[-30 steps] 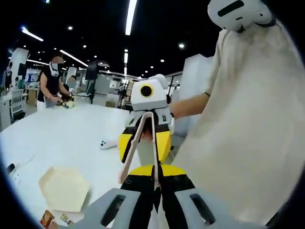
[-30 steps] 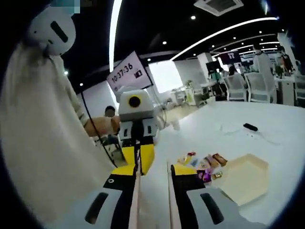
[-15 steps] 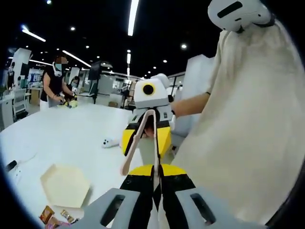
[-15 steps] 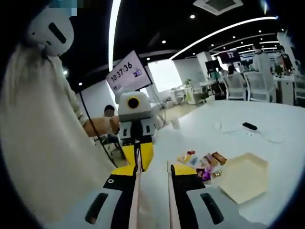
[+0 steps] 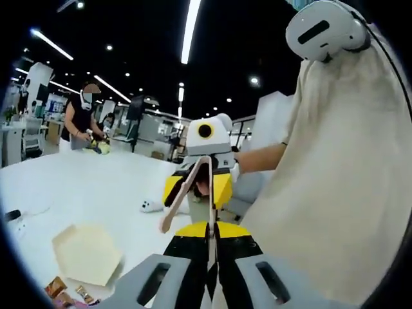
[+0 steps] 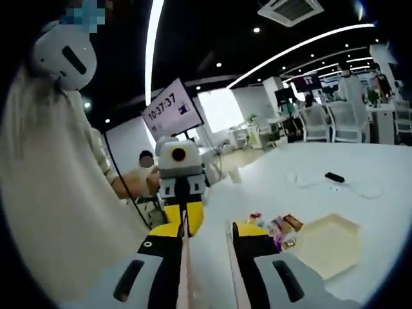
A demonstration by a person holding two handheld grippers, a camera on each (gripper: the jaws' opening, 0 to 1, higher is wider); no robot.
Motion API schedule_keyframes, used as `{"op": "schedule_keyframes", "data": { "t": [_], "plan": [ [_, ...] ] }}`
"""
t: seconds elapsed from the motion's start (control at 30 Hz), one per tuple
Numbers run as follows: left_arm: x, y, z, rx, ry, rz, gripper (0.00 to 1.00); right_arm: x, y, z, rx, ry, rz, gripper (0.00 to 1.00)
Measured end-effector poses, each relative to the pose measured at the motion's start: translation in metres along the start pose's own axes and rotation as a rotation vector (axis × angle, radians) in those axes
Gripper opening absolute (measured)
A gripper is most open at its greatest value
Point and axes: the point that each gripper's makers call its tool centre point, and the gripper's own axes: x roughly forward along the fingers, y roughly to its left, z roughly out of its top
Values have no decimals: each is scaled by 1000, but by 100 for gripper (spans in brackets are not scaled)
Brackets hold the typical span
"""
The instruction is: Place the target food into the container with the food tongs after gripping and lifting it, then release it inside without dropping or visibly crushing the food.
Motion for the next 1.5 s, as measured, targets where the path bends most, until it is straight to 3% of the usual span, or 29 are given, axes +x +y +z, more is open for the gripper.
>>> {"op": "schedule_keyframes", "data": {
  "t": [0.17,0.33,0.67,0.77,0.83,0.9,1.17,1.5],
  "plan": [
    [-3,0,4,-12,-34,-2,0,1,1,1,9,-14,3,30],
    [-8,0,20,-49,-132,-8,0,0,0,7,24,-43,-3,33],
    [-6,2,28,-93,-202,-13,0,-3,-3,14,42,-78,-25,34],
    [-6,1,32,-97,-228,-19,0,-4,-2,22,56,-111,-25,33],
    [-4,-1,42,-113,-298,-38,0,-3,1,34,84,-168,-13,32],
    [-3,1,43,-117,-316,-32,0,-5,-1,43,97,-211,-19,32],
    [-3,0,39,-124,-314,-30,0,-6,-1,29,87,-141,-25,33],
    [-2,-5,35,-125,-289,-48,0,-4,4,29,44,-105,6,34]
  ]
}}
